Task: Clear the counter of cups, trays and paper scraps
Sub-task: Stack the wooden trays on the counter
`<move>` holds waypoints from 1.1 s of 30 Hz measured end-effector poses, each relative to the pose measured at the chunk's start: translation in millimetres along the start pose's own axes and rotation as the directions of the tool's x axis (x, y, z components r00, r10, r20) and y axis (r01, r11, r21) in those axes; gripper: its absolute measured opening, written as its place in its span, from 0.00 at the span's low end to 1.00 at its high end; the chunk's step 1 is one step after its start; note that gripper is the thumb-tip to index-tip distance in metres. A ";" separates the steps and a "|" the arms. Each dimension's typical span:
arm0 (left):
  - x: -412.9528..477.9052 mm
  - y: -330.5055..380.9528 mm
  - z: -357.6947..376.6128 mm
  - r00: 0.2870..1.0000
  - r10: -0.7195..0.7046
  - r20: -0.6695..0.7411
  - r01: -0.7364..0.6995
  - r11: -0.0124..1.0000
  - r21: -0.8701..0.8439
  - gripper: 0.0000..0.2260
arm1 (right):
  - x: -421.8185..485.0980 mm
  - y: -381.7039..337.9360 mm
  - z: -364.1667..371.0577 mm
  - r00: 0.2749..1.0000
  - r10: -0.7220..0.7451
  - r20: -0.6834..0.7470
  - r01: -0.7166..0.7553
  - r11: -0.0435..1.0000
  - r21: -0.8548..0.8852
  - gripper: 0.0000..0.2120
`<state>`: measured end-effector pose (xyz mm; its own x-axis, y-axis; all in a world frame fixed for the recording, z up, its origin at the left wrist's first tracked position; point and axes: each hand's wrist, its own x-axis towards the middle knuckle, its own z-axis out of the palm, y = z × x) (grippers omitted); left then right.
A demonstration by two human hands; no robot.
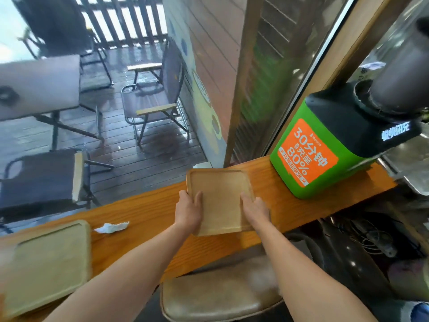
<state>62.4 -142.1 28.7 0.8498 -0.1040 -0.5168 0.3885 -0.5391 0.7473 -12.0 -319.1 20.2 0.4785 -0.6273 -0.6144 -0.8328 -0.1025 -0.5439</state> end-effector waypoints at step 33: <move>-155.9 -271.0 -420.0 0.896 -0.186 -0.403 0.049 0.944 -0.325 0.09 | -337.3 -85.6 334.2 0.807 -0.480 0.344 0.568 0.790 -0.231 0.23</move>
<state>-25.7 371.3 82.2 0.8330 0.3439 -0.4333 0.5247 -0.2428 0.8160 -9.1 159.3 83.0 0.8817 -0.1916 -0.4312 -0.4500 -0.6162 -0.6464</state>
